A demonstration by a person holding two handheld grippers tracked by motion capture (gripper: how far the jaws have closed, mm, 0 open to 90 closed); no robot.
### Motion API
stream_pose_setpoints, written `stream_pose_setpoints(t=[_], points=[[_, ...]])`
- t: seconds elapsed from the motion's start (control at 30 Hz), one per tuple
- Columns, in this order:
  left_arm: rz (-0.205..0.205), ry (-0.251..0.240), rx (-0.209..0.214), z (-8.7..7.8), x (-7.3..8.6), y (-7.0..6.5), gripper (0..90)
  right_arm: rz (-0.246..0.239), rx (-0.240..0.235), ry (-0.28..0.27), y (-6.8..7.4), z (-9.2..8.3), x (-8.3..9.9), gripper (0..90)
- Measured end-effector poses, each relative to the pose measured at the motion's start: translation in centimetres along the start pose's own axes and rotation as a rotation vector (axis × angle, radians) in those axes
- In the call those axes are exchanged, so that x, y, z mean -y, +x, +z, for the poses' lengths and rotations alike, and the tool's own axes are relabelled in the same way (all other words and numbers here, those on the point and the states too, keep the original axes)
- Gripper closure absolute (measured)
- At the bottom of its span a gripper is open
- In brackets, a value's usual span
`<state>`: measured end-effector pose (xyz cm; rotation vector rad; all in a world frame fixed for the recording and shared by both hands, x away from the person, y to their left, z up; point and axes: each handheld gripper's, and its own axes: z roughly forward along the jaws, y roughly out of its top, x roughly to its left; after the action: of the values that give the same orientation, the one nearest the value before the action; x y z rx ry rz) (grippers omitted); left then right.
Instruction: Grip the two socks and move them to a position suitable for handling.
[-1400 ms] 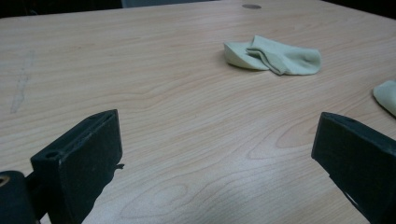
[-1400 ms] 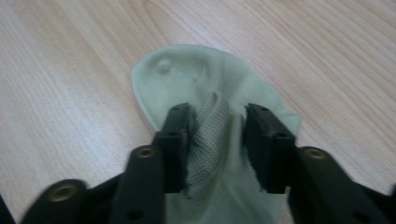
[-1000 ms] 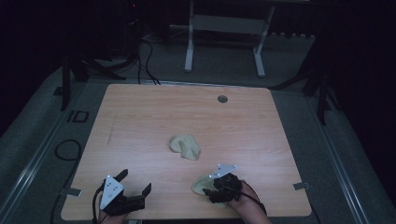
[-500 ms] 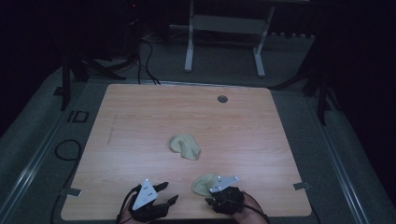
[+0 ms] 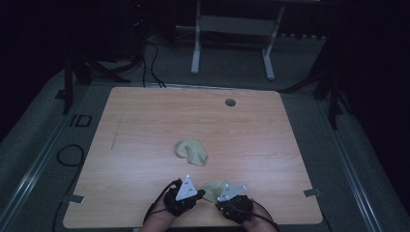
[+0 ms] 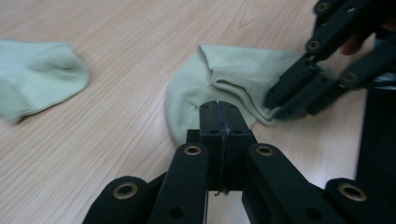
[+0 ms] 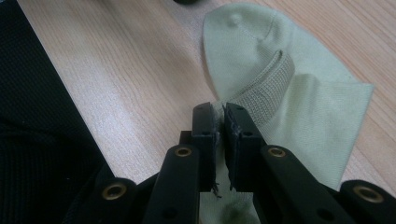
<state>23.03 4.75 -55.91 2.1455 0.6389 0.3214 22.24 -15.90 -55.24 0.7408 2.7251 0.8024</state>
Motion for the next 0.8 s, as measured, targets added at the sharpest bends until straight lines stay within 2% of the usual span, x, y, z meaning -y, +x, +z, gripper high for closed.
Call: stream_pose_setpoints(t=[0.03,0.1,0.13,0.2,0.23,0.27,0.3,0.37,0.4,0.5,0.57,0.6,0.7,0.77,0.8], points=[[0.0,0.0,0.0,0.0,0.0,0.0,88.9,0.0,0.0,0.0,0.0,0.0,0.0,82.9],[0.013,0.039,0.007,1.6,-0.7,-0.1,88.9,-0.003,-0.003,0.0,0.0,0.0,0.0,83.4],[0.013,0.039,0.007,1.6,-0.7,-0.1,88.9,-0.004,-0.004,0.0,0.0,0.0,0.0,83.3],[0.021,0.101,-0.002,2.9,-0.6,0.1,89.0,-0.002,-0.01,-0.001,-0.1,0.0,0.0,83.5],[0.021,0.101,-0.002,2.9,-0.6,0.1,89.2,0.001,-0.009,-0.002,-0.1,-0.1,0.1,83.8],[-0.002,0.09,0.009,3.0,-0.6,0.2,89.2,-0.004,-0.002,-0.006,-0.1,-0.2,0.1,84.2],[-0.007,0.097,0.014,3.0,-0.6,0.4,89.2,-0.004,-0.002,-0.006,-0.1,-0.2,0.1,84.2],[0.015,0.113,0.0,2.9,-0.8,0.2,89.2,0.005,0.002,-0.019,-0.2,-0.7,0.4,84.4],[0.014,0.113,-0.007,2.8,-0.8,0.1,89.2,0.022,0.008,-0.038,-0.6,-1.5,0.6,84.5],[0.005,0.109,-0.007,2.8,-0.7,0.1,89.2,0.03,0.013,-0.047,-0.8,-1.9,0.7,84.4],[0.0,0.104,-0.005,2.9,-0.7,0.1,89.2,0.101,0.051,-0.114,-2.1,-4.6,1.7,84.4],[0.0,0.104,-0.005,2.9,-0.7,0.1,89.2,0.118,0.059,-0.123,-2.4,-5.2,2.0,84.4],[0.009,0.1,-0.009,3.0,-0.7,0.1,89.2,0.145,0.084,-0.134,-3.0,-6.0,2.6,84.4],[0.017,0.104,-0.006,3.1,-0.8,0.1,89.2,0.184,0.104,-0.138,-4.0,-6.8,3.6,84.3],[0.017,0.104,-0.006,3.1,-0.8,0.1,89.2,0.184,0.104,-0.138,-4.0,-6.8,3.6,84.3]])
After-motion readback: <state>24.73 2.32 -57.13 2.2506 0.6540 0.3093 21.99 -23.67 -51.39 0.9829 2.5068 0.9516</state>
